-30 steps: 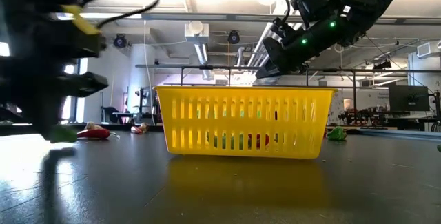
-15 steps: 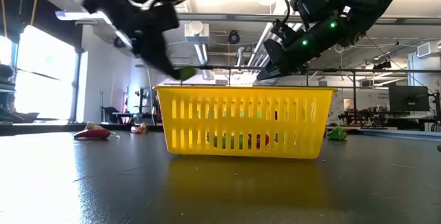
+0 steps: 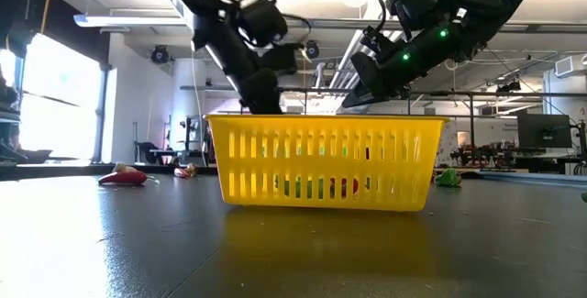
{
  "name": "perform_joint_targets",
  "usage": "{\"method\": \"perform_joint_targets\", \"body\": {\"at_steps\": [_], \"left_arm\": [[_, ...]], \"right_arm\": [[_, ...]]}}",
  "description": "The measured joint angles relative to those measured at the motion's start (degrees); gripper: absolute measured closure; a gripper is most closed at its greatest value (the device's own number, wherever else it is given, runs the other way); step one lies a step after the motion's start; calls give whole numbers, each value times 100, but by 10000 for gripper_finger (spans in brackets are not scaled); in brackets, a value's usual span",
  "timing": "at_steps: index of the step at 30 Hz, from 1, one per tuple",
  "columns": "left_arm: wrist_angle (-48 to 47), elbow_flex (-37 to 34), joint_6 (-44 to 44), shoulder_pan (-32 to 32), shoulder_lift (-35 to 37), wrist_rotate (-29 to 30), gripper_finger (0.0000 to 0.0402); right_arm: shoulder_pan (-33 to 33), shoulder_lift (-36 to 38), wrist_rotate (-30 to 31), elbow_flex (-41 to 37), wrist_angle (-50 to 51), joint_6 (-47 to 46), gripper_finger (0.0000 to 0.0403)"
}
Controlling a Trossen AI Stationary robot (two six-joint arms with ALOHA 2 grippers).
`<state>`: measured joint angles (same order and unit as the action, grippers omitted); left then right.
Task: Sort produce into baskets
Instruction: Put the green chili pepper into the green bin
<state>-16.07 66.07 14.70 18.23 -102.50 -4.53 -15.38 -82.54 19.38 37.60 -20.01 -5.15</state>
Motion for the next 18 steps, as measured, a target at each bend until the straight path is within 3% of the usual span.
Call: {"method": "perform_joint_targets", "body": {"at_steps": [10, 18], "left_arm": [[-44, 152, 82, 14, -407, -331, 392], [46, 148, 88, -93, -426, -333, 326]], "right_arm": [[0, 0, 0, 0, 52, 0, 403], [0, 0, -2, 0, 215, 0, 403]]}}
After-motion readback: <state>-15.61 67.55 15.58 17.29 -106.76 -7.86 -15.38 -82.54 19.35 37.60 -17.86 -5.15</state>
